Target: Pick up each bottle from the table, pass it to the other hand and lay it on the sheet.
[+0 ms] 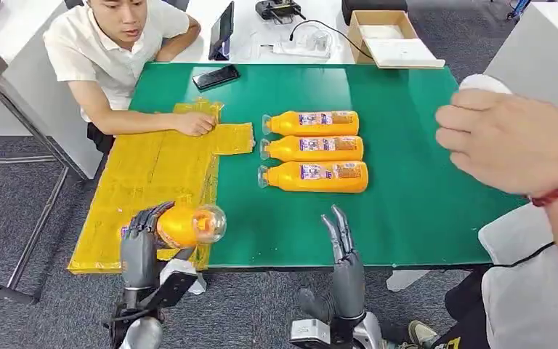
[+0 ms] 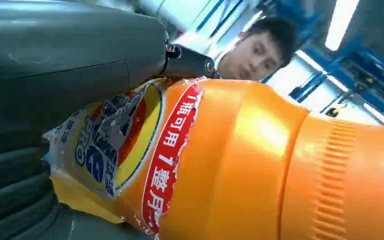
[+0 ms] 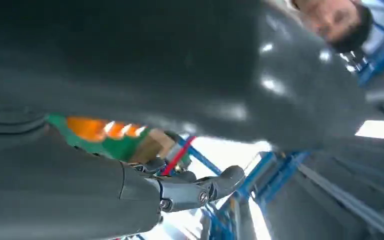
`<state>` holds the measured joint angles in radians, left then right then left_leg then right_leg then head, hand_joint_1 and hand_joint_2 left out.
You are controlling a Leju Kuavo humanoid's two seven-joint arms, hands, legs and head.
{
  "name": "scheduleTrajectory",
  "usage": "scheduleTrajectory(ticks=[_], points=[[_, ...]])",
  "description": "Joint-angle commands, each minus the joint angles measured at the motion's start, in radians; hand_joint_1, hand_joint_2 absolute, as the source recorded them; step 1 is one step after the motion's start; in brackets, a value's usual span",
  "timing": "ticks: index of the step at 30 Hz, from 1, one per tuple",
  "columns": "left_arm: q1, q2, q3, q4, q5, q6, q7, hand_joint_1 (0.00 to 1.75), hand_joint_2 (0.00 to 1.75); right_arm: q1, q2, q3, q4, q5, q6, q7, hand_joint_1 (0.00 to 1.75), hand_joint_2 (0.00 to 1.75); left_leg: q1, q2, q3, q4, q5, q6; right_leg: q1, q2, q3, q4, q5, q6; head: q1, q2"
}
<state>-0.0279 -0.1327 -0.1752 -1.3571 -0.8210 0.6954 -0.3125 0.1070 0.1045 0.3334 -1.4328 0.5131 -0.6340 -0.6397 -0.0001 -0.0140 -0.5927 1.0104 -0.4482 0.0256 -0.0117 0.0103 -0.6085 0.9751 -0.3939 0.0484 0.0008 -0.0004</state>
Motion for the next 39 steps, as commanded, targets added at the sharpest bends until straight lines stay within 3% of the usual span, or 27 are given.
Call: scheduleTrajectory(ticks=[1,4,6,11,18,22,23,25,26,27,39], points=[[-0.271,0.037,-0.021,0.421,-0.254,-0.092,0.208,1.75,1.75,-0.027,0.016,-0.031,0.015,-0.025,-0.045,-0.007,0.00,0.00,0.000,-0.002,0.003,-0.001,0.001,-0.001,0.000,-0.003,0.003,-0.001,0.000,-0.001,0.000,0.000],[-0.371,0.046,-0.056,0.603,-0.353,-0.116,0.305,1.75,1.75,-0.051,0.021,-0.020,0.055,-0.031,-0.019,-0.006,0.00,0.00,0.000,-0.002,0.003,-0.002,0.001,-0.001,0.000,-0.003,0.003,-0.001,0.000,-0.001,0.000,0.000],[-0.411,0.042,-0.062,0.688,-0.361,-0.117,0.308,1.75,1.75,-0.061,0.026,-0.019,0.076,-0.034,-0.017,-0.008,0.00,0.00,0.000,-0.002,0.004,-0.002,0.001,-0.001,0.000,-0.003,0.004,-0.001,0.000,-0.001,0.000,0.000],[-0.423,0.043,-0.063,0.716,-0.371,-0.119,0.322,1.75,1.75,-0.066,0.028,-0.017,0.086,-0.034,-0.014,-0.008,0.00,0.00,0.000,0.001,0.004,-0.002,0.000,-0.001,0.000,-0.001,0.004,-0.001,0.000,-0.001,0.000,0.000],[-0.509,0.040,-0.074,0.905,-0.415,-0.318,0.436,1.75,1.75,-0.081,0.036,-0.031,0.158,-0.049,0.022,0.004,0.00,0.00,0.000,0.002,0.005,-0.002,0.000,-0.001,0.000,0.000,0.005,-0.001,0.000,-0.001,0.000,0.000],[-0.515,0.030,-0.032,0.917,-0.339,-0.384,0.386,1.75,1.75,-0.087,0.046,-0.044,0.191,-0.065,0.038,-0.004,0.00,0.00,0.000,0.004,0.008,-0.002,0.000,-0.001,0.000,0.002,0.007,-0.001,0.001,-0.001,0.000,0.000],[-0.511,0.026,-0.016,0.912,-0.304,-0.414,0.356,1.66,1.75,-0.088,0.046,-0.045,0.196,-0.070,0.044,-0.006,0.00,0.00,0.000,0.005,0.010,-0.003,0.000,-0.002,0.000,0.003,0.009,-0.001,0.001,-0.002,0.000,0.000],[-0.500,0.028,-0.002,0.883,-0.228,-0.494,0.276,0.45,1.75,-0.093,0.044,-0.045,0.208,-0.082,0.055,-0.018,0.00,0.00,0.000,0.004,0.012,-0.002,0.000,-0.001,0.000,0.002,0.012,-0.001,0.001,-0.001,0.000,0.000],[-0.498,0.030,-0.008,0.876,-0.221,-0.505,0.270,0.44,1.75,-0.094,0.043,-0.045,0.211,-0.085,0.057,-0.020,0.00,0.00,0.000,0.005,0.014,-0.004,0.000,-0.002,0.000,0.003,0.013,-0.002,0.001,-0.002,0.000,0.000],[-0.496,0.032,-0.013,0.865,-0.210,-0.521,0.257,0.05,1.75,-0.095,0.043,-0.045,0.213,-0.089,0.059,-0.023,0.00,0.00,0.000,0.005,0.014,-0.003,0.000,-0.002,0.000,0.003,0.013,-0.001,0.001,-0.002,0.000,0.000],[-0.474,0.043,-0.060,0.764,-0.115,-0.553,0.216,0.00,1.75,-0.095,0.042,-0.054,0.231,-0.099,0.062,-0.034,0.00,0.00,-0.001,0.001,0.017,-0.003,0.001,-0.003,-0.001,0.000,0.017,0.000,0.000,-0.002,0.000,0.000]])
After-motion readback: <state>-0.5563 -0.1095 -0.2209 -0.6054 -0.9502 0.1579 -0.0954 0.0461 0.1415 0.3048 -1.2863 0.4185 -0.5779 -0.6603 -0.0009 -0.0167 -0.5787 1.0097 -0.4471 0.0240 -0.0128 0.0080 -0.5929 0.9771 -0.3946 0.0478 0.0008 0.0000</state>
